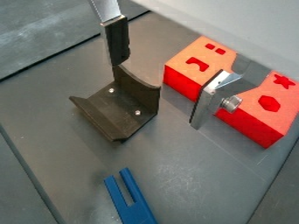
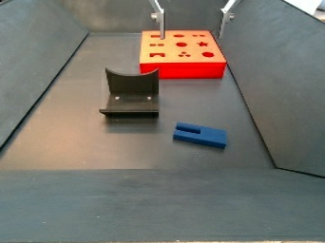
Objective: Pick up the square-circle object. Move up. Place the square-circle object on the fixture. Regrasp the square-circle object. Move to above the board. Insert the square-circle object.
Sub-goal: Pick up the square-circle object.
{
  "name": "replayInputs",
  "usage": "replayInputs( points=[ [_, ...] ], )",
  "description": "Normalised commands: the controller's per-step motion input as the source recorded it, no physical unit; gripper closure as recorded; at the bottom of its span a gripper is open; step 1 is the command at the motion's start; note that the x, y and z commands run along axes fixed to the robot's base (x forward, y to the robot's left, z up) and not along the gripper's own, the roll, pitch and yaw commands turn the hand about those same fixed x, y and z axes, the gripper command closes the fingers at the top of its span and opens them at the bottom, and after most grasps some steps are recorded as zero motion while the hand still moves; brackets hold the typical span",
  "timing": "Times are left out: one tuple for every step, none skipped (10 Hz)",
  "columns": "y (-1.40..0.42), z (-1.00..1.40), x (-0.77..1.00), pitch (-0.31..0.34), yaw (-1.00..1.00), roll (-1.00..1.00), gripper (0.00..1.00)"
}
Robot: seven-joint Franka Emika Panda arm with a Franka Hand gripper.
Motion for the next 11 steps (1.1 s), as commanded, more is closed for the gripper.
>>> replayInputs(
  points=[
    [0.09, -0.32, 0.13, 0.0, 0.23, 0.0, 0.0],
    [0.2, -0.36, 0.17, 0.0, 0.47, 0.07, 0.0],
    [0.34, -0.42, 0.12, 0.0, 0.69, 0.04, 0.0],
    [0.28, -0.41, 0.09, 0.0, 0.55, 0.0, 0.0],
    [0.2, -0.43, 0.01, 0.0, 0.12, -0.02, 0.0],
    [0.15, -0.25, 0.0, 0.0, 0.0, -0.1, 0.0],
    [0.0, 0.0, 0.0, -0.023, 0.0, -0.03, 0.0],
    [-0.03, 0.0, 0.0, 0.0, 0.0, 0.0, 0.0],
    [0.01, -0.07, 0.04, 0.0, -0.43, 0.0, 0.0],
    [0.06, -0.19, 0.17, 0.0, -0.91, 0.0, 0.0],
    [0.05, -0.17, 0.19, 0.0, -0.91, -0.01, 0.0]
  ],
)
